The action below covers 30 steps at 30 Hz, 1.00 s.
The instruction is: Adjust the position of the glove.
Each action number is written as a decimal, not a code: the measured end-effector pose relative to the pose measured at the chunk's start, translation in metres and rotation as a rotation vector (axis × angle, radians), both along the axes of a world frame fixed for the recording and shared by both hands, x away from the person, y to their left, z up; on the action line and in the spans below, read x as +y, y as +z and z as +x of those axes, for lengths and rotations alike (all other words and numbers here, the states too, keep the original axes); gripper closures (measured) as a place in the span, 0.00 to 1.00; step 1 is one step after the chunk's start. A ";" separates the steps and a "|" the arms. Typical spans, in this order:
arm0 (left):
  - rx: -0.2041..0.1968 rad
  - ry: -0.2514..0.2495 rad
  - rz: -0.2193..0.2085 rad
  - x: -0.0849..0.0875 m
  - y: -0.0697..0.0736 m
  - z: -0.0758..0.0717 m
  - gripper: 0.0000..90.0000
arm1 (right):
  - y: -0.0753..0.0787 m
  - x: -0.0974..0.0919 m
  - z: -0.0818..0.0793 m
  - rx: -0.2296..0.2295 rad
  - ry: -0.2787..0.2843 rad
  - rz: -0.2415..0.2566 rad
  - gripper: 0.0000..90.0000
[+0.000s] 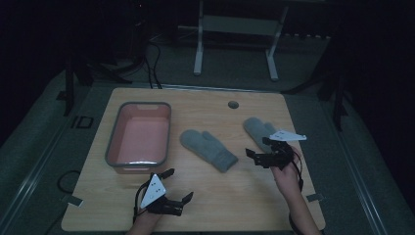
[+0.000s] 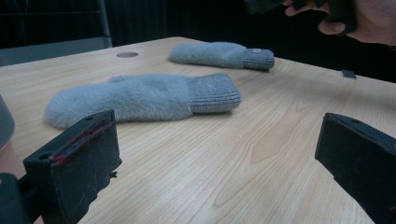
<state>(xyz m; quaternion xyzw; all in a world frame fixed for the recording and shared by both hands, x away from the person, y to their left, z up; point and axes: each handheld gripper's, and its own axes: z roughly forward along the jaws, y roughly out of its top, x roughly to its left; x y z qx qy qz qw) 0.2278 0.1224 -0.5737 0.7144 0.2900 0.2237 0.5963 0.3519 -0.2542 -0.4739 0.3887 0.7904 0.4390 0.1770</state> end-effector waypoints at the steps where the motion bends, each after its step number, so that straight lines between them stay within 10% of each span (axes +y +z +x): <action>1: 0.000 0.000 0.000 0.000 0.000 0.000 0.00 | 0.000 0.005 0.003 0.010 0.009 0.005 0.14; 8: 0.002 -0.006 0.001 0.000 0.000 0.000 0.00 | -0.006 0.041 0.022 0.053 0.072 -0.032 0.13; 14: 0.002 -0.008 0.003 0.000 0.000 0.000 0.00 | -0.021 0.069 0.037 0.088 0.145 -0.096 0.33; 30: 0.003 -0.014 -0.001 0.000 0.000 0.000 0.00 | -0.051 0.140 0.058 0.047 0.314 -0.272 0.56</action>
